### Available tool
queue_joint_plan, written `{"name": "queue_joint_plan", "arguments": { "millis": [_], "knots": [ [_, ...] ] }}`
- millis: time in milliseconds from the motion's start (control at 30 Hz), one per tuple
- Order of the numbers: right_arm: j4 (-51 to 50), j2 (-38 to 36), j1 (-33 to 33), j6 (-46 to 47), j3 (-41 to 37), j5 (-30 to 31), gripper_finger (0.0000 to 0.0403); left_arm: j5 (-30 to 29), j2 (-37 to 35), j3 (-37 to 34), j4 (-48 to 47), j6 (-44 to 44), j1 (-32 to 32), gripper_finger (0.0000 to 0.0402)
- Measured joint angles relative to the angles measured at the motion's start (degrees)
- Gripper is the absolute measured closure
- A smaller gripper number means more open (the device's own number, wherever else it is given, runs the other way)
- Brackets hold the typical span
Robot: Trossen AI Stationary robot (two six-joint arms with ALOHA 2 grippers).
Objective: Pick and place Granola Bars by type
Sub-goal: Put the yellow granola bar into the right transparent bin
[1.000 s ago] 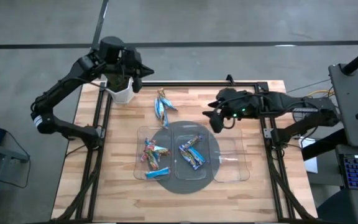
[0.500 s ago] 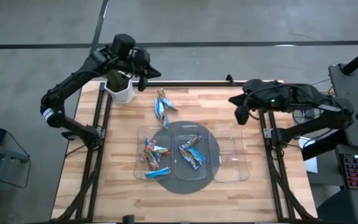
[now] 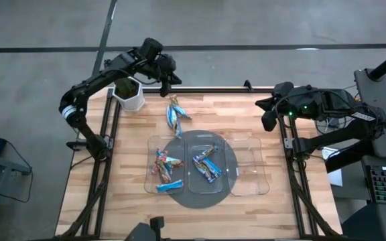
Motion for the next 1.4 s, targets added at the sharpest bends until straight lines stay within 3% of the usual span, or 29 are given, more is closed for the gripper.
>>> {"name": "queue_joint_plan", "arguments": {
  "millis": [100,300,533,800,933,1133,1400],
  "knots": [
    [-0.72,0.28,0.02,-0.17,0.00,0.05,0.0394,2.03,1.77,-0.08,-0.23,-1.79,0.00,0.0402],
    [-0.67,0.45,0.02,-0.58,0.00,0.32,0.0394,-0.05,4.85,-0.15,-0.87,-5.88,-0.13,0.0383],
    [-0.68,0.47,-0.17,-0.18,0.00,1.42,0.0394,-1.19,5.77,-0.15,-0.96,-5.86,-0.74,0.0299],
    [-0.64,0.47,-0.55,0.53,0.00,1.85,0.0394,-7.67,5.70,-0.15,-4.55,-4.38,-2.08,0.0201],
    [-0.62,0.47,-0.55,0.53,0.00,2.95,0.0394,-11.71,5.70,-0.15,-6.59,1.30,-3.87,0.0173],
    [-0.62,0.47,-0.55,0.94,0.00,2.97,0.0394,-16.89,5.70,-1.55,-7.38,16.77,-7.35,0.0168],
    [-0.62,0.49,-0.55,2.39,0.00,2.93,0.0394,-17.48,5.70,-9.52,-3.09,24.16,-9.23,0.0168]
  ]
}}
